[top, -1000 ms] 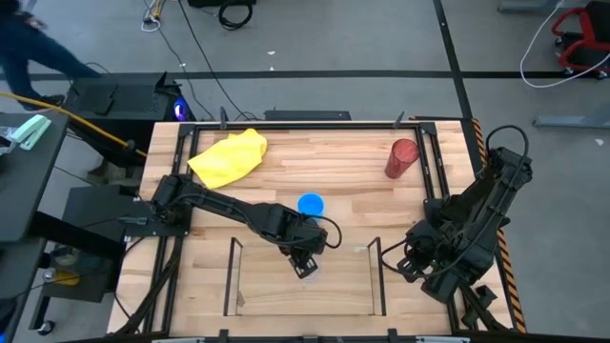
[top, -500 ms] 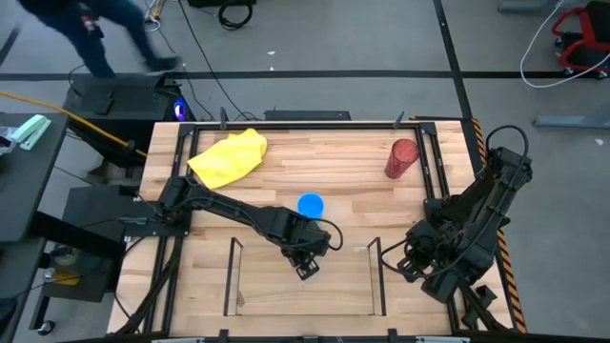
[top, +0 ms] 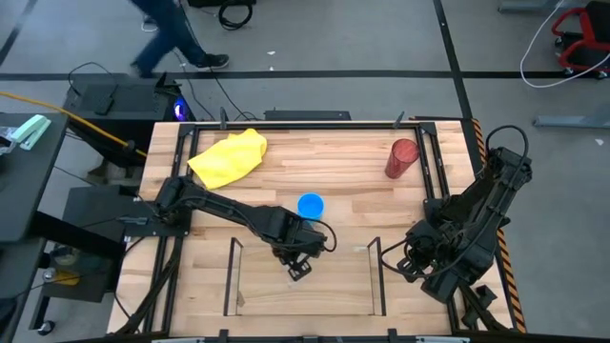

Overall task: Stack small to large cups/mugs on shelf
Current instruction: Put the transparent mug on the shelf

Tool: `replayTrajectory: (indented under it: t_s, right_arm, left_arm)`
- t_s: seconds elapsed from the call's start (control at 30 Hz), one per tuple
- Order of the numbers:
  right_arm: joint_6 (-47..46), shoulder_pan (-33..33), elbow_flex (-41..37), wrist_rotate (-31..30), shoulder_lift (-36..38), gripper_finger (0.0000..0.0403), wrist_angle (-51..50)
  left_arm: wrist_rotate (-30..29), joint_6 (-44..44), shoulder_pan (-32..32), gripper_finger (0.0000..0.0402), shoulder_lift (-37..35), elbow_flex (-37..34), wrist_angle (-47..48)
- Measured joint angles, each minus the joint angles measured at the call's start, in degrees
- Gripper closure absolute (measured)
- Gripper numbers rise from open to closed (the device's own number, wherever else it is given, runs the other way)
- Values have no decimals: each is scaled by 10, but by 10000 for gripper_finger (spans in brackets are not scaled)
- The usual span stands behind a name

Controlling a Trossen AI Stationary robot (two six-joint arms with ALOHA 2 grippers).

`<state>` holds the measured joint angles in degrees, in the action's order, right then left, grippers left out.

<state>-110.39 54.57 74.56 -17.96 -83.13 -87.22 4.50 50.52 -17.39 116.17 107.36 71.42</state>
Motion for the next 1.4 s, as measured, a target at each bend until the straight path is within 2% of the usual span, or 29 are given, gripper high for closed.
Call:
replayTrajectory:
  t_s: [0.17, 0.37, 0.73, 0.93, 1.2, 1.4]
  right_arm:
    - [0, 0, 0, 0, 0, 308, 0]
    - [-10, 0, 0, 0, 0, 308, 1]
    - [-51, 0, 0, 0, 0, 308, 3]
    - [-48, 0, 0, -3, 0, 308, 2]
    - [33, 0, 0, -20, 1, 308, 1]
    - [76, 4, 1, -25, 10, 308, 2]
  left_arm:
    - [-25, 24, -16, 391, -1, 43, 89]
    - [-30, 33, -43, 391, -1, 43, 126]
    - [-73, 50, -76, 391, -1, 43, 111]
    - [-91, 107, -90, 393, -1, 41, 115]
    - [-88, 217, -91, 394, 0, -19, 119]
    - [-84, 254, -85, 395, 0, -21, 89]
